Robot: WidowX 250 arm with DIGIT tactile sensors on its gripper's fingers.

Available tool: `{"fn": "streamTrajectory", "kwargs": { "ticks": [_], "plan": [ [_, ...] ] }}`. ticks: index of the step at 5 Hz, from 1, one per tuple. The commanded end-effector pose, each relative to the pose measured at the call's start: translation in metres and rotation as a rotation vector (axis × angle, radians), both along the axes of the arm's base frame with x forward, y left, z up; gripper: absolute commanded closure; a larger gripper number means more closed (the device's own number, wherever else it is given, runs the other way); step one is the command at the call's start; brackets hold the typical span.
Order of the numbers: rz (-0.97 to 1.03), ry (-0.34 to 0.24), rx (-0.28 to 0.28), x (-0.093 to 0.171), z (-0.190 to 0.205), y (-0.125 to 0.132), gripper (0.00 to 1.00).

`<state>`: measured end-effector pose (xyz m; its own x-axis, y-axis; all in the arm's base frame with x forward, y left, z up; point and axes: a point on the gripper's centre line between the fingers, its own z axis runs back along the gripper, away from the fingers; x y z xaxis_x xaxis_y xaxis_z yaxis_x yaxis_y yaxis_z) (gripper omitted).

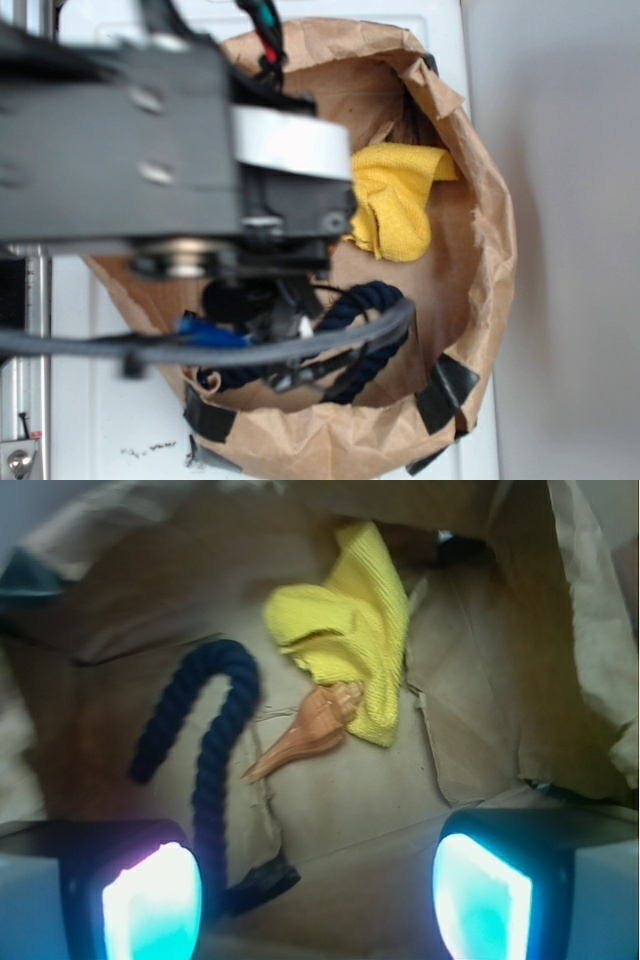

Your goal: Grab the blue rope.

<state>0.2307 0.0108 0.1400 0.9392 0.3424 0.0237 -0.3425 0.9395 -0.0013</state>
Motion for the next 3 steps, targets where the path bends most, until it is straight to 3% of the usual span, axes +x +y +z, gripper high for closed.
{"fn": "streamTrajectory", "kwargs": {
  "ticks": [1,3],
  "plan": [
    [-0.005,-0.042,-0.054,-0.004,-0.029,-0.009,0.0],
    [-0.054,-0.023,-0.058,-0.012,-0.052,-0.044,0.0]
  ]
}}
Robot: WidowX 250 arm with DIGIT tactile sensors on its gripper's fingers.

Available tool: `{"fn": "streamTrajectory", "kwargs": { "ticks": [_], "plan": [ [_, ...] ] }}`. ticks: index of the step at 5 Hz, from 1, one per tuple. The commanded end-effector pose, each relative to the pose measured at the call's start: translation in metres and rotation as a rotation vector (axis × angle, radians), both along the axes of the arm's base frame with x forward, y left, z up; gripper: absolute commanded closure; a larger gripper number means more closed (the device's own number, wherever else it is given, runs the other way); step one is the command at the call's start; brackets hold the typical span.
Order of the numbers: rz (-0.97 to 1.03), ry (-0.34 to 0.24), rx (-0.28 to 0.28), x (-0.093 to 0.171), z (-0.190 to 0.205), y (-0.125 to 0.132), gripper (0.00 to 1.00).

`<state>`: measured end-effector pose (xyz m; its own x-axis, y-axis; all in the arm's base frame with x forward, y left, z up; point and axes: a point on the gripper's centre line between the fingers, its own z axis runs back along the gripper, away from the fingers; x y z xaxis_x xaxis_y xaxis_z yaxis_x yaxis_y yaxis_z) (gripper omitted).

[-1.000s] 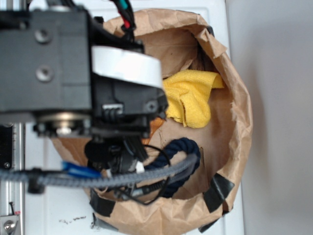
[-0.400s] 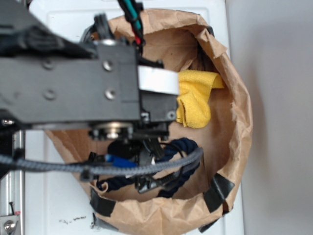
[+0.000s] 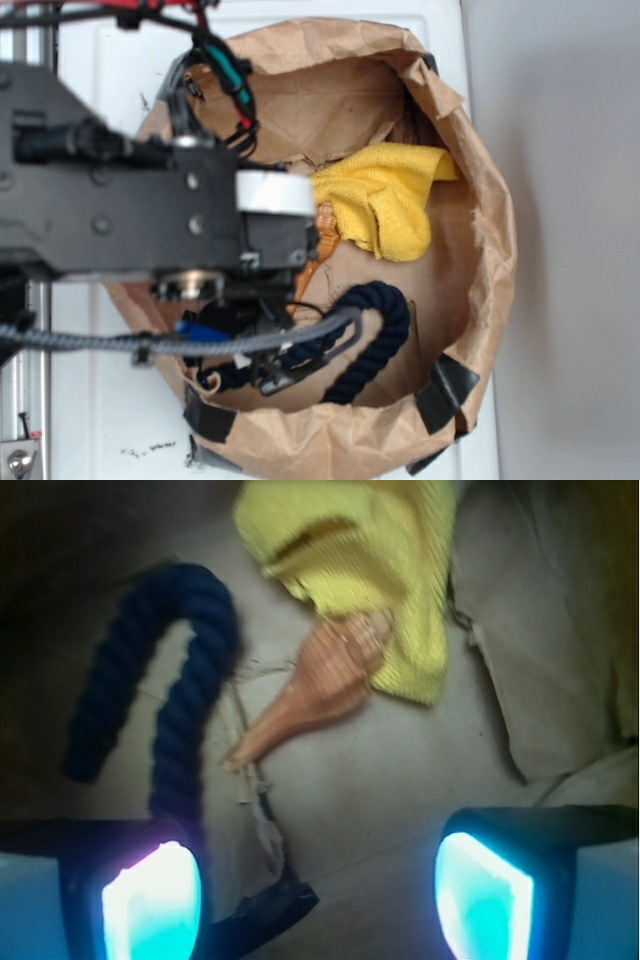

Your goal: Grab the blue rope.

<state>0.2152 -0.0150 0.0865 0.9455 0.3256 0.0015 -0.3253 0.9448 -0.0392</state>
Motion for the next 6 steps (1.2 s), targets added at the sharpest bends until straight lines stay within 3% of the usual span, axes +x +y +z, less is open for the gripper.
{"fn": "streamTrajectory", "kwargs": {
  "ticks": [1,2,4,6],
  "plan": [
    [-0.053,-0.024,-0.051,0.008,0.001,-0.032,0.0],
    [-0.056,-0.028,-0.081,0.011,-0.006,-0.043,0.0],
    [-0.002,-0.03,-0.033,0.032,-0.032,-0.047,0.0],
    [0.066,0.003,-0.022,0.056,-0.047,-0.034,0.0]
  ]
}}
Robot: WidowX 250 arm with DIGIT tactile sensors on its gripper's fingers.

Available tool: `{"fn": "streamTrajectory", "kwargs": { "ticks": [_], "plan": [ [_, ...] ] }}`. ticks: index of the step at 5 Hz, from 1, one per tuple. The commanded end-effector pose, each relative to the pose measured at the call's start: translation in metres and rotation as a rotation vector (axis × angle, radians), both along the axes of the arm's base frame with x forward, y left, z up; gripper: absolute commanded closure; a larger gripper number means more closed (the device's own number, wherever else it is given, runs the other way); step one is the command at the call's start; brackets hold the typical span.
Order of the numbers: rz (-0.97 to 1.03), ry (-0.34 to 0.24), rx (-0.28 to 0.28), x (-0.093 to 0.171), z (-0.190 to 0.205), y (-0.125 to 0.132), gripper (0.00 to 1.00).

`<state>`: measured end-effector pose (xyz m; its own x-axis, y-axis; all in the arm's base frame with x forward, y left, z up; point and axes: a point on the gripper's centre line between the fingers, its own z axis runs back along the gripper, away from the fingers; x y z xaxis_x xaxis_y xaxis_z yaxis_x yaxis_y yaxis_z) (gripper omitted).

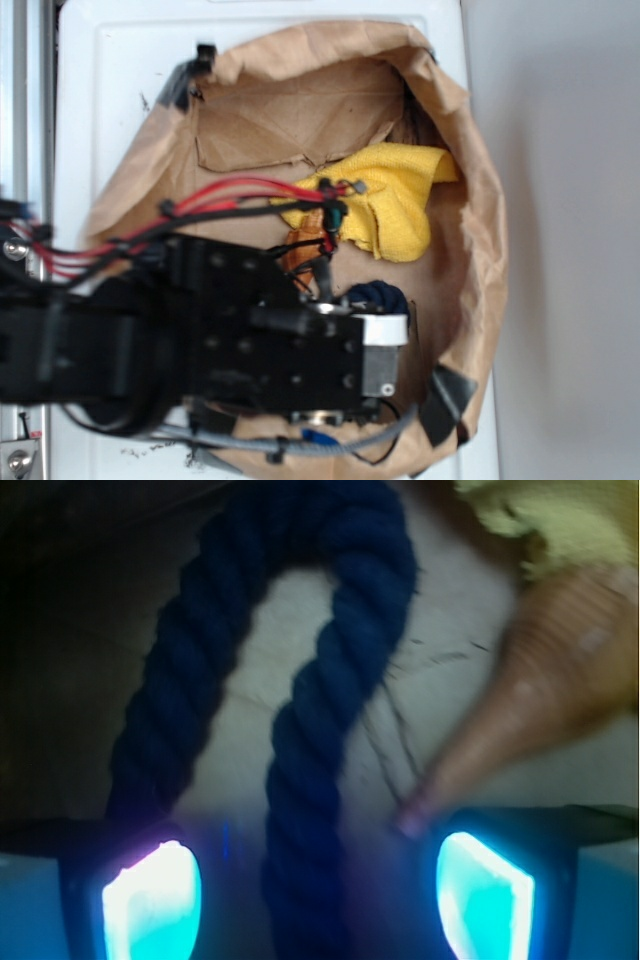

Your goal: Grab the blue rope.

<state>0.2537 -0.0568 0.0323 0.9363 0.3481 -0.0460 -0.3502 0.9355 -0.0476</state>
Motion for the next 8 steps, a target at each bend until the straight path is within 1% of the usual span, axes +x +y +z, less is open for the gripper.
{"fn": "streamTrajectory", "kwargs": {
  "ticks": [1,3,4,5,6,7,8],
  "plan": [
    [0.081,-0.059,0.008,0.022,0.014,0.016,1.0],
    [0.108,-0.095,0.018,0.024,0.017,0.031,1.0],
    [0.113,-0.1,0.016,0.023,0.018,0.034,1.0],
    [0.125,-0.1,-0.008,0.022,0.025,0.039,1.0],
    [0.112,-0.082,-0.023,0.017,0.023,0.039,0.0],
    [0.066,-0.072,-0.027,0.008,0.018,0.035,0.0],
    [0.01,-0.062,-0.066,-0.001,0.02,0.029,0.0]
  ]
}}
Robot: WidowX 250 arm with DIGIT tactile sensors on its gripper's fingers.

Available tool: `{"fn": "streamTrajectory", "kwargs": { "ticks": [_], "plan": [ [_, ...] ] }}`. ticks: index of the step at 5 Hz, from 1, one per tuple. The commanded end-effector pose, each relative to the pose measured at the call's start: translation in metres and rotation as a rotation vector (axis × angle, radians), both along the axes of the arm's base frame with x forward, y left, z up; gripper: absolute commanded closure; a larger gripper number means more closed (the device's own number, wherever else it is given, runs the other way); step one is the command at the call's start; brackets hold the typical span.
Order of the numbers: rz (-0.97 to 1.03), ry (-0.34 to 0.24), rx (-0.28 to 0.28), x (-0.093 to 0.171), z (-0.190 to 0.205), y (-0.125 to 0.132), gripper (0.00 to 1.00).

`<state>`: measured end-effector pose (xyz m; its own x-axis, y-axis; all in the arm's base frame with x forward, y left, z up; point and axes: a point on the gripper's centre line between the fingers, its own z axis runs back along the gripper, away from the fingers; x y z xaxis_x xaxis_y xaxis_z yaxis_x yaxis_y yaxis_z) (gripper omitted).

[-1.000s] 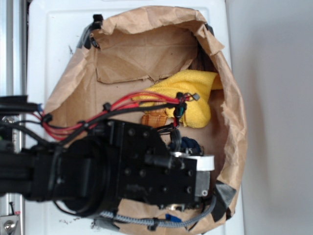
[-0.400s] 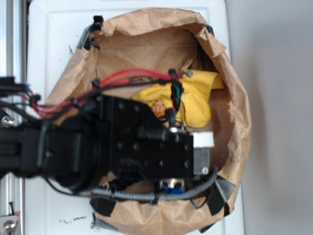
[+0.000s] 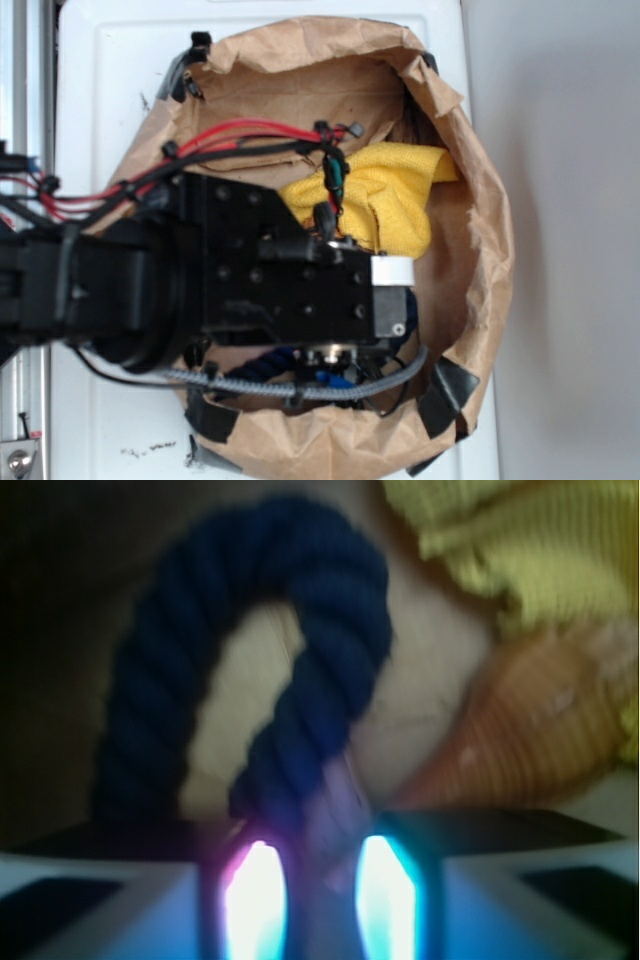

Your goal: Grab the blue rope.

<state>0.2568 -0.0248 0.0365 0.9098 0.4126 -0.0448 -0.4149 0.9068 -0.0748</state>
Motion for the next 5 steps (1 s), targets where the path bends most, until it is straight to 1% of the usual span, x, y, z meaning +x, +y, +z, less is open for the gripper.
{"fn": "streamTrajectory", "kwargs": {
  "ticks": [1,2,3,4,5],
  "plan": [
    [-0.105,-0.037,-0.081,-0.009,0.013,-0.011,0.0],
    [-0.118,-0.001,-0.06,-0.005,-0.005,-0.021,0.0],
    [-0.109,0.006,-0.019,-0.003,-0.016,-0.024,0.0],
    [-0.096,0.014,0.009,-0.002,-0.02,-0.022,0.0],
    [-0.079,-0.005,-0.003,-0.003,-0.015,-0.019,1.0]
  ]
}}
